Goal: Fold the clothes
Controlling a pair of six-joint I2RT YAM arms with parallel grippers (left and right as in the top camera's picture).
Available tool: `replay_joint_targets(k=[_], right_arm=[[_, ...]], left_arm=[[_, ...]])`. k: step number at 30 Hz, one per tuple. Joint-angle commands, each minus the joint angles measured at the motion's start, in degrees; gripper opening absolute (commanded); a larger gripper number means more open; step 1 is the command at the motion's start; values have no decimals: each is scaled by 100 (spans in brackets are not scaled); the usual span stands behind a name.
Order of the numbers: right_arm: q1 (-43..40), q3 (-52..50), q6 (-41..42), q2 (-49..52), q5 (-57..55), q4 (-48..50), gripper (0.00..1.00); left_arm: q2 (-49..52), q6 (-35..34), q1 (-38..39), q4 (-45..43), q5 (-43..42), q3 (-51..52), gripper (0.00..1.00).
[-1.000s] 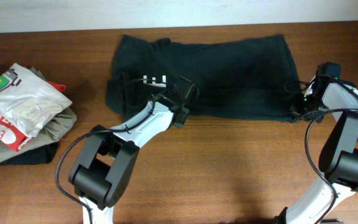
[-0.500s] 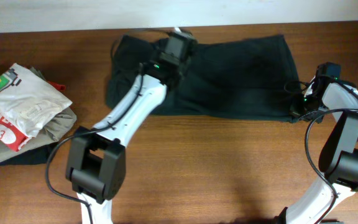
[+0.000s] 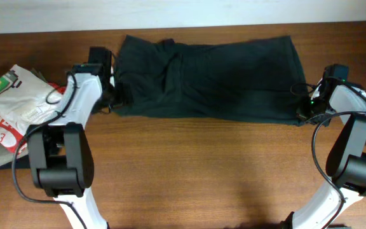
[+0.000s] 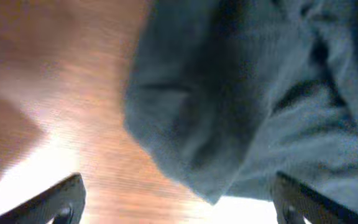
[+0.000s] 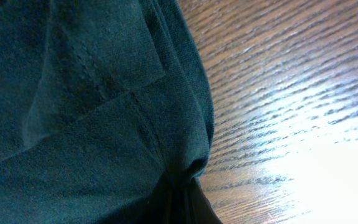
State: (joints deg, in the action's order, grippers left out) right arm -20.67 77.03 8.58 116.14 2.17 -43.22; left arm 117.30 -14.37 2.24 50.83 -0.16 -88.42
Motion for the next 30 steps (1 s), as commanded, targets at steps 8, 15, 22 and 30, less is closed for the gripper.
replay_joint_targets(k=[8, 15, 22, 30], right_arm=[[-24, -223, -15, 210, -955, -516, 4], [-503, -122, 337, 153, -994, -2083, 4], [-588, 229, 352, -774, -540, -2326, 37], [-505, 1217, -85, -1198, -114, -2682, 78]], left_arm=[[11, 114, -13, -1119, -262, 1360, 0], [-146, 114, -107, 1427, 380, 1360, 0], [-1340, 116, -107, 1694, 514, 1346, 99], [-1604, 1106, -105, 63, 240, 452, 99]])
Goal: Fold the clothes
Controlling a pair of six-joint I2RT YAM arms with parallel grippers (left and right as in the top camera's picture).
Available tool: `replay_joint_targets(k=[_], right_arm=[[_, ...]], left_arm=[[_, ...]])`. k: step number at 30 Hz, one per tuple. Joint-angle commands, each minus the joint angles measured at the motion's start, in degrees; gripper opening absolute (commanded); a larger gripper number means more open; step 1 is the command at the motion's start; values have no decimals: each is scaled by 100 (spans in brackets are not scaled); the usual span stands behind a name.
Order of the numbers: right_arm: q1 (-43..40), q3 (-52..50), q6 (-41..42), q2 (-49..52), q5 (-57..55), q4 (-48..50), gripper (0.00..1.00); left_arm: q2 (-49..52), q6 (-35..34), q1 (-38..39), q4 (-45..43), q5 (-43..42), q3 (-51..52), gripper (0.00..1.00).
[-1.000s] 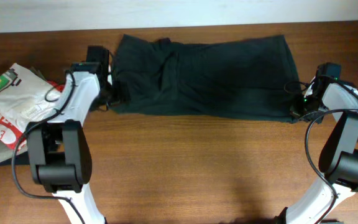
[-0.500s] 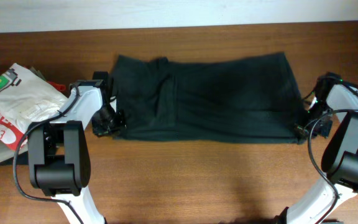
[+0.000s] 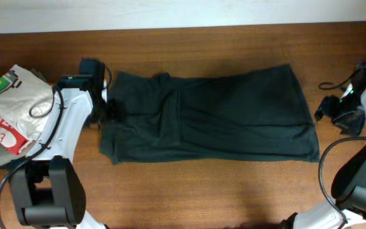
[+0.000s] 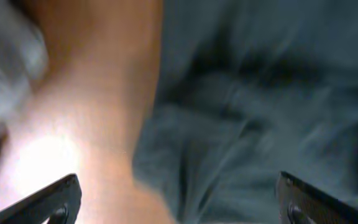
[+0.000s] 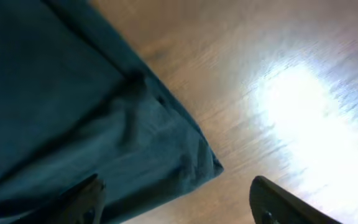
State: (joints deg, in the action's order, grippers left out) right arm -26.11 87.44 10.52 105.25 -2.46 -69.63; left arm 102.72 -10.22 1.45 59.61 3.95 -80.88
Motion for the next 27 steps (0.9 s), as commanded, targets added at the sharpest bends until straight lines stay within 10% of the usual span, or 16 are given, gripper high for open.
replay_joint_targets(k=[1, 15, 19, 22, 27], right_arm=[[37, 175, -391, -107, 498, -50, 78], [433, 173, -433, -105, 826, 48, 78], [520, 173, -431, -101, 828, 103, 74], [520, 173, -431, -98, 826, 149, 60], [570, 173, -728, -31, 855, 962, 33]], left_arm=[[-101, 734, -31, -1386, -282, -302, 99], [2159, 898, -26, -5149, -1471, -378, 95], [2444, 896, -24, -5152, -1580, -415, 64], [2444, 896, -24, -5141, -1829, -422, 1], [2050, 789, -90, -4135, -1926, -931, 0]])
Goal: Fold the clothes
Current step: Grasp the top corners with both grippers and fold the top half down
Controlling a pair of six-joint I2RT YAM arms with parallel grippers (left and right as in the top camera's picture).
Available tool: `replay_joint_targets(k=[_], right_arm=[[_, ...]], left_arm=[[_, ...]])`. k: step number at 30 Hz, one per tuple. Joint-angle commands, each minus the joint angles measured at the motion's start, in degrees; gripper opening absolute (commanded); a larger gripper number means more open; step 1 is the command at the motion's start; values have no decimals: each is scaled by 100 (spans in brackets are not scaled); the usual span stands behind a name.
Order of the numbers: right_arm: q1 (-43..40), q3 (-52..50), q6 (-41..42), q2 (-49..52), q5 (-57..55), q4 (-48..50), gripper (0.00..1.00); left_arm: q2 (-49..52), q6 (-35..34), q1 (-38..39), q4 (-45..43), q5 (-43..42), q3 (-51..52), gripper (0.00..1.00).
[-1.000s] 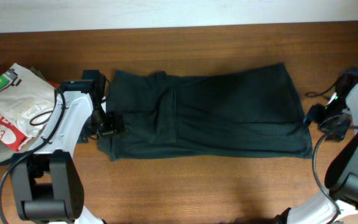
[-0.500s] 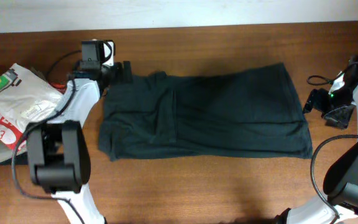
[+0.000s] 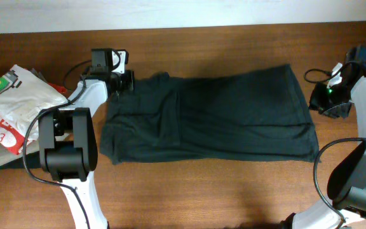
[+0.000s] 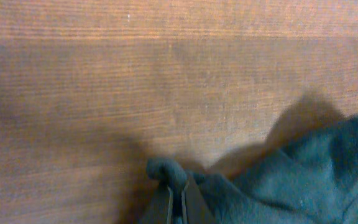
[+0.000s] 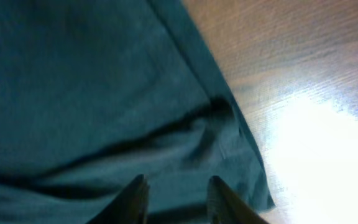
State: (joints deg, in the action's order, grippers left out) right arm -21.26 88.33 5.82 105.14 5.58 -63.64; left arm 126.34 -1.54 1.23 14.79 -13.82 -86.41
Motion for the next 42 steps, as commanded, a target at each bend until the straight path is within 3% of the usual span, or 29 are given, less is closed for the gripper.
replay_joint_targets(k=[1, 4, 5, 8, 13, 20, 21, 23, 26, 31, 33, 36, 42], right_arm=[[151, 83, -422, 42, 66, 612, 33], [431, 83, -601, 404, 66, 1655, 47], [525, 83, -553, 605, 74, 2170, 58], [678, 83, -538, 1036, 90, 3123, 67], [828, 83, -317, 1858, 136, 4358, 75], [1010, 83, -42, 2544, 151, 5606, 74], [1056, 83, -42, 2601, 131, 5613, 71], [1113, 83, -39, 2726, 114, 5606, 57], [1110, 83, 74, 2752, -190, 5554, 6], [1102, 90, 92, 2653, -442, 5512, 4], [1099, 278, 87, 2402, -824, 5080, 4], [984, 879, 98, 1869, -1143, 3456, 4], [492, 1582, 199, 1241, -1147, -247, 4]], left_arm=[[-463, -79, -66, 531, -149, -420, 1], [-752, -79, -61, 1084, -149, -420, 1], [-754, -79, -61, 1309, -149, -420, 0], [-754, -76, -61, 1646, -146, -417, 0], [-754, -79, -59, 1818, -146, -417, 0], [-743, -76, 70, 1895, -144, -295, 0], [-743, -76, 94, 1895, -144, -260, 1], [-743, -76, 101, 1915, -142, -249, 1], [-743, -76, 103, 1917, -144, -249, 0], [-756, -76, 96, 1790, -146, -271, 0], [-835, -76, 96, 1749, -151, -358, 0], [-1139, -76, 96, 1805, -146, -431, 1], [-1576, -74, 74, 3303, -142, -431, 0]])
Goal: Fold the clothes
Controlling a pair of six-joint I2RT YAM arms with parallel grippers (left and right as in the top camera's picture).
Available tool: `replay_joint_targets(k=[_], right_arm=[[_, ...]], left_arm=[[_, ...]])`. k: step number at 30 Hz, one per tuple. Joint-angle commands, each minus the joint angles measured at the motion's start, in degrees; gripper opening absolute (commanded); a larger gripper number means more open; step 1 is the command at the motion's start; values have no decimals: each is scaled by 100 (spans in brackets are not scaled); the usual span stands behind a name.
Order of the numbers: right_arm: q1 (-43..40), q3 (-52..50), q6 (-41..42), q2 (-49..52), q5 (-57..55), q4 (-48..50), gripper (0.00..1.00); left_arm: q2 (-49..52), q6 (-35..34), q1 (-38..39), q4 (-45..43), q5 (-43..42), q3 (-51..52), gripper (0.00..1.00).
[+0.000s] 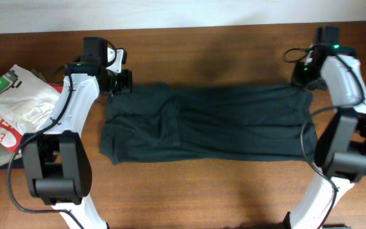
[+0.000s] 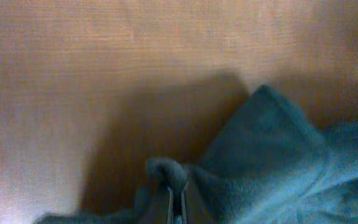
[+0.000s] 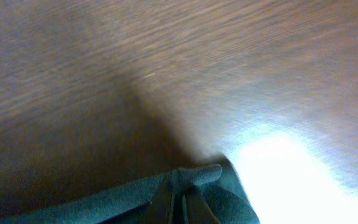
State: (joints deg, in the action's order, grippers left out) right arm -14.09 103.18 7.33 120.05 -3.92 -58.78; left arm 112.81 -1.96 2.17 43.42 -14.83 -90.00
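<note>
A dark green garment [image 1: 208, 124] lies spread flat across the wooden table [image 1: 208, 197], long side running left to right. My left gripper [image 1: 122, 83] is at its far left corner. In the left wrist view the left gripper [image 2: 176, 200] is shut on a bunched fold of the green cloth [image 2: 272, 155]. My right gripper [image 1: 300, 80] is at the far right corner. The right wrist view shows the right gripper [image 3: 182, 200] shut on a rolled edge of the green cloth [image 3: 207, 175].
A heap of white and red bags [image 1: 11, 108] lies at the table's left edge, next to the left arm. A pale wall strip [image 1: 170, 13] runs behind the table's far edge. Both arm bases stand at the near corners.
My right gripper was open over the garment's right edge; now it is shut on the far right corner. The garment's far edge lies a little nearer the front. The left gripper still holds its corner.
First the garment lay further back, my right gripper shut on its near right corner and the left open by the near left corner. Then it lay nearer the front with both grippers open and off it. Then the left was shut on the far left corner, and now both hold far corners.
</note>
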Motion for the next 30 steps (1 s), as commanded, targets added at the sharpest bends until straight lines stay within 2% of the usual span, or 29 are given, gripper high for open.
replay_joint_targets(k=[1, 3, 7, 12, 13, 14, 15, 17, 18, 20, 21, 23, 27, 30], right_arm=[[-264, 94, 48, -245, -197, -927, 4], [-424, 13, 46, -234, -225, -1539, 4], [-555, -205, 46, -232, -284, -2129, 5], [-560, -564, 48, -232, -487, -2673, 10], [-562, -658, 48, -232, -621, -2743, 20], [-579, -785, 48, -232, -776, -2739, 45], [-603, -861, 48, -232, -846, -2732, 52], [-678, -964, 46, -232, -861, -2671, 60], [-752, -1008, 48, -232, -859, -2577, 70], [-874, -1019, 39, -232, -743, -2446, 74], [-957, -1023, -203, -232, -457, -2334, 75], [-1038, -1115, -793, -232, 184, -2120, 83], [-1080, -1762, -1519, -232, 741, -1423, 91], [-1080, -2288, -1550, -232, 741, -748, 97]], left_arm=[[-227, -33, -35, 671, -37, -72, 1], [-227, -35, -116, 1222, -44, -72, 0], [-227, -33, -133, 2317, -44, -70, 0], [-227, -33, -105, 2804, -44, -11, 1], [-227, -33, -107, 2927, -44, 20, 1], [-225, -33, -107, 3093, -42, 79, 25], [-225, -33, -107, 3226, -42, 107, 38], [-225, -33, -107, 3388, -42, 116, 51], [-225, -33, -107, 3447, -42, 118, 54], [-225, -33, -107, 3427, -42, 118, 56], [-225, -33, -107, 3362, -44, 116, 56], [-225, -33, -105, 3093, -46, 116, 56], [-225, -33, -107, 2704, -44, 116, 56], [-225, -33, -105, 2428, -48, 116, 56]])
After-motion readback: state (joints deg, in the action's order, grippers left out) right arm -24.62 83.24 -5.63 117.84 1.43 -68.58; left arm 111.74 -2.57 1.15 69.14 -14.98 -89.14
